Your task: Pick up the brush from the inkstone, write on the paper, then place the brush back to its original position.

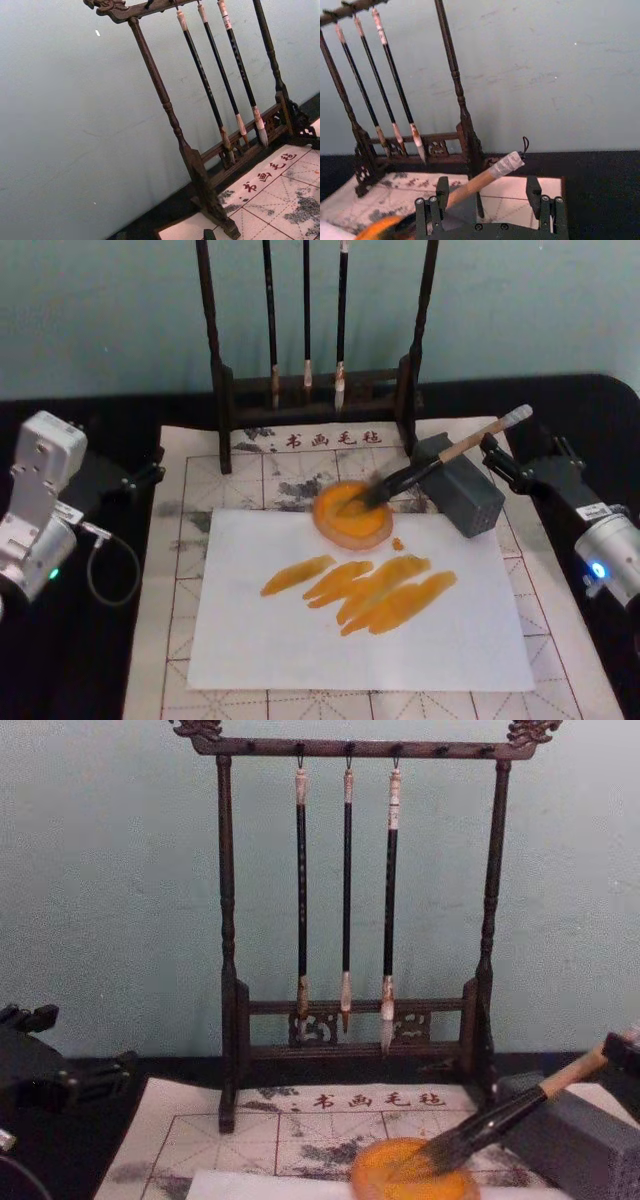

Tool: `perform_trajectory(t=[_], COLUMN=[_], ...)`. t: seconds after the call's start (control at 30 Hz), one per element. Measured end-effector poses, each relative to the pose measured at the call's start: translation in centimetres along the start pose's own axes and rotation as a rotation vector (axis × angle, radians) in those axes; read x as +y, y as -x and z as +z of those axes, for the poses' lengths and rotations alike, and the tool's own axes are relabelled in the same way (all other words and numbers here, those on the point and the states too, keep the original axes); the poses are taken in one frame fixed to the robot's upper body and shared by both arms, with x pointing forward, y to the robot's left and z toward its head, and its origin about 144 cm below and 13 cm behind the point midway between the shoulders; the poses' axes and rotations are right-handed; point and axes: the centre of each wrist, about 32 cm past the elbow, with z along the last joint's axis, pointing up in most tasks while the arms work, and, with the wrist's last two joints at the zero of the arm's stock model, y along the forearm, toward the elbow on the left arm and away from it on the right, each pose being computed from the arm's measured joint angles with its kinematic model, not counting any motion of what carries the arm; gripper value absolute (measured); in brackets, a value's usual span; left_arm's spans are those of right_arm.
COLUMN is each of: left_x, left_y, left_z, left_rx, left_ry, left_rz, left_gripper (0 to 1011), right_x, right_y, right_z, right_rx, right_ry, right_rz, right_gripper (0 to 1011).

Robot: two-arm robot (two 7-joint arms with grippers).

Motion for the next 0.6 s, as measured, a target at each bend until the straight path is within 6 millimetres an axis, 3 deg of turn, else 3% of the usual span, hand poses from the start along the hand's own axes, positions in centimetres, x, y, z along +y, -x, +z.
perform_trajectory(t=[0.6], left_x=[0.0], left_y=[0.0], left_z=[0.0], left_rx=[0.000], left_ry=[0.000], left_rz=[0.000], left_gripper=[1001], right_x=[1.9], right_y=[-0.9], right_z=[-1.6], right_rx=[0.363], right_ry=[-0.037], right_rz=[0.054], right_gripper=[1000])
